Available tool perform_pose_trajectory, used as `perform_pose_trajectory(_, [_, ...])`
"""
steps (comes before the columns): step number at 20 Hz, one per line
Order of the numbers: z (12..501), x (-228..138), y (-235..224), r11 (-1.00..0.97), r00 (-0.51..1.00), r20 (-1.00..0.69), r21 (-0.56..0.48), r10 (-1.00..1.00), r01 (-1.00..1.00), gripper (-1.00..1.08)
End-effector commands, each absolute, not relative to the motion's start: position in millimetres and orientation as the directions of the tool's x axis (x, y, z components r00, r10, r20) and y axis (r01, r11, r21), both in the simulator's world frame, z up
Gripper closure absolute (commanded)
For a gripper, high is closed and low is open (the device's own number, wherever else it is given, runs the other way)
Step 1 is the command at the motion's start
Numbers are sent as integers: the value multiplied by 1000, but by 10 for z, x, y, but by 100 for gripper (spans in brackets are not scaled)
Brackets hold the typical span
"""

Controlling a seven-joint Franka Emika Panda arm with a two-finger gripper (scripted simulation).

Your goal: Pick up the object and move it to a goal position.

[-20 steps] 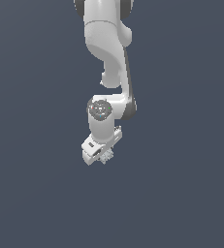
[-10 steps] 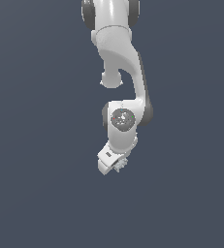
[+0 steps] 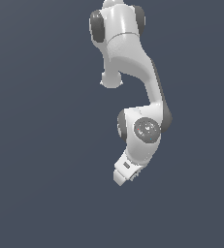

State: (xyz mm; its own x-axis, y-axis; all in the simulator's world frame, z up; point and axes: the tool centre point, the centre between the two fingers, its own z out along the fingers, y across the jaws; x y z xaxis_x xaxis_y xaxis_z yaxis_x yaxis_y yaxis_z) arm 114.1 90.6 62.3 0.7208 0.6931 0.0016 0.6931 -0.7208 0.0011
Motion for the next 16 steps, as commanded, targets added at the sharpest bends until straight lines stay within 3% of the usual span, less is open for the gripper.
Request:
perform_pose_trajectory(1, [635,1213,1003,-722,722,1,1,692,692,108])
perform_pose_trajectory(16, [651,1376,1210,-722,722,0,0,692,692,108])
